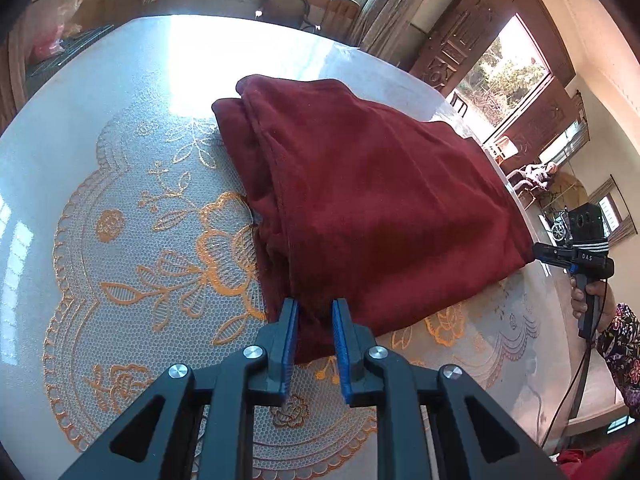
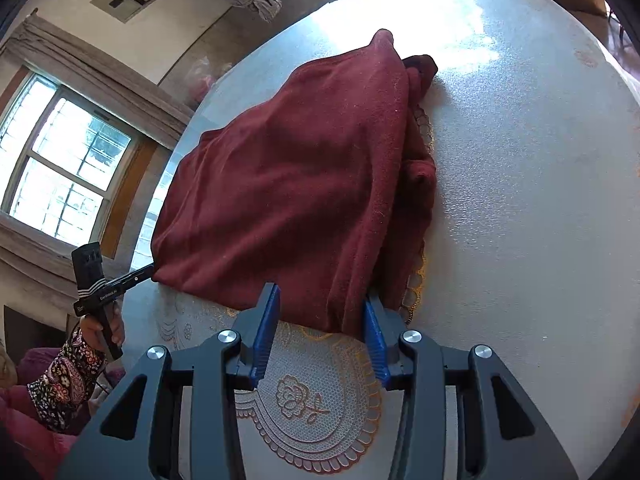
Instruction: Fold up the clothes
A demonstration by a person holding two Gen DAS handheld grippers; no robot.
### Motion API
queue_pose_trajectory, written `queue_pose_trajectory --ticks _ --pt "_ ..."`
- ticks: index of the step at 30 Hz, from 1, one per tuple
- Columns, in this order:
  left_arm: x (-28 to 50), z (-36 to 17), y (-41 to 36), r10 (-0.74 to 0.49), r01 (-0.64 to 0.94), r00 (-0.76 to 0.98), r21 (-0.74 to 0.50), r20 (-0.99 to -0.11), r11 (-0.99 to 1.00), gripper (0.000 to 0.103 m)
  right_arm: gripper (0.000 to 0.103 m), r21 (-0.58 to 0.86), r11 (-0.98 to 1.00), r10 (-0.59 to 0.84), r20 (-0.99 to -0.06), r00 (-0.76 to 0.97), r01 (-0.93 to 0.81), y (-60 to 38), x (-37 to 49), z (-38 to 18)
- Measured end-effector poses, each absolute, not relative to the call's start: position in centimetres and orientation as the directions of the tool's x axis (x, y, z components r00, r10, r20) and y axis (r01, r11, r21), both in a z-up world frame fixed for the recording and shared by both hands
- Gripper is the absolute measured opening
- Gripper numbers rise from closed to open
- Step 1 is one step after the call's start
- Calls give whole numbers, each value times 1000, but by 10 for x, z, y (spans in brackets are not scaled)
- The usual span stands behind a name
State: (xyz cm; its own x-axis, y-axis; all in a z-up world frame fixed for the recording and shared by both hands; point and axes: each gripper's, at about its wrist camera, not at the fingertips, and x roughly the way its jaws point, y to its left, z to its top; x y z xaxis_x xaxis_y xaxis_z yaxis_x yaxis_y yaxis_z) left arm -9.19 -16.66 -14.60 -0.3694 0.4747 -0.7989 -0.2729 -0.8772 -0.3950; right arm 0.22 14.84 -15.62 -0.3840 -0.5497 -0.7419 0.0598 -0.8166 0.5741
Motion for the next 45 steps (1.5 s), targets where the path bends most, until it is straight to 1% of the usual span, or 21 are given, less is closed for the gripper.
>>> queue_pose_trajectory --ticks 1,2,3,4,5,6,8,13,18,22,27,29,31,32,34,35,37,39,42,43,45 --pt "-94 -147 -168 481 -258 -366 -410 -797 -875 17 40 562 -825 -537 -751 -384 56 148 2 -157" --pt "-94 -148 -170 488 -241 -362 -426 -794 -872 17 24 556 -830 -531 -758 -380 50 147 2 -158" --pt "-95 -150 -172 494 -224 -359 -441 -792 -869 11 16 556 -830 -528 -761 -377 40 148 2 -159" --pt "-95 -151 -174 497 -220 -352 -446 -793 -868 7 14 560 -828 -527 -761 -379 27 150 2 -160" --pt "-94 -152 -176 499 -219 -344 -449 -796 -866 6 9 567 -823 -529 -756 -386 17 152 4 -160" --pt "-94 -154 -177 500 -218 -336 -451 -798 -865 5 7 576 -817 -533 -749 -395 11 155 6 -158" --pt "-88 -153 -184 508 -224 -320 -457 -800 -861 4 6 589 -808 -542 -736 -405 10 160 12 -154" --pt "-69 -146 -199 537 -252 -299 -477 -789 -842 4 6 574 -818 -540 -746 -388 34 163 29 -148" --pt "-38 -130 -211 573 -274 -299 -507 -763 -818 4 6 591 -806 -545 -739 -396 5 170 48 -145" --pt "-8 -145 -211 531 -287 -249 -462 -810 -839 4 6 580 -814 -523 -752 -401 -28 174 65 -146" --pt "6 -160 -230 585 -225 -268 -540 -766 -811 6 6 566 -822 -495 -769 -406 -70 180 86 -147" --pt "8 -156 -240 578 -216 -268 -536 -771 -816 7 10 560 -824 -483 -775 -407 -87 182 94 -147" --pt "9 -139 -255 505 -211 -326 -459 -799 -863 6 21 553 -826 -472 -781 -409 -104 184 103 -147" --pt "8 -128 -263 455 -191 -380 -413 -805 -891 7 30 550 -827 -466 -784 -409 -112 185 107 -147" --pt "1 -103 -267 390 -158 -503 -361 -771 -919 9 33 473 -876 -371 -785 -496 -92 186 105 -120" --pt "-5 -90 -264 364 -138 -564 -349 -741 -927 16 34 434 -899 -327 -763 -558 -67 185 99 -103" --pt "-31 -79 -244 344 -118 -634 -353 -693 -928 17 35 386 -922 -302 -723 -621 -1 170 75 -81" --pt "-64 -83 -203 320 -121 -643 -320 -696 -940 19 35 341 -937 -313 -718 -621 78 135 37 -75" --pt "-99 -101 -138 275 -135 -648 -248 -710 -959 19 35 217 -956 -293 -743 -602 199 56 -12 -88" --pt "-107 -109 -120 279 -146 -639 -243 -717 -959 19 35 214 -946 -318 -745 -586 242 33 -24 -95" --pt "-120 -126 -91 283 -164 -610 -232 -740 -959 19 35 298 -899 -431 -732 -528 321 -3 -44 -114"
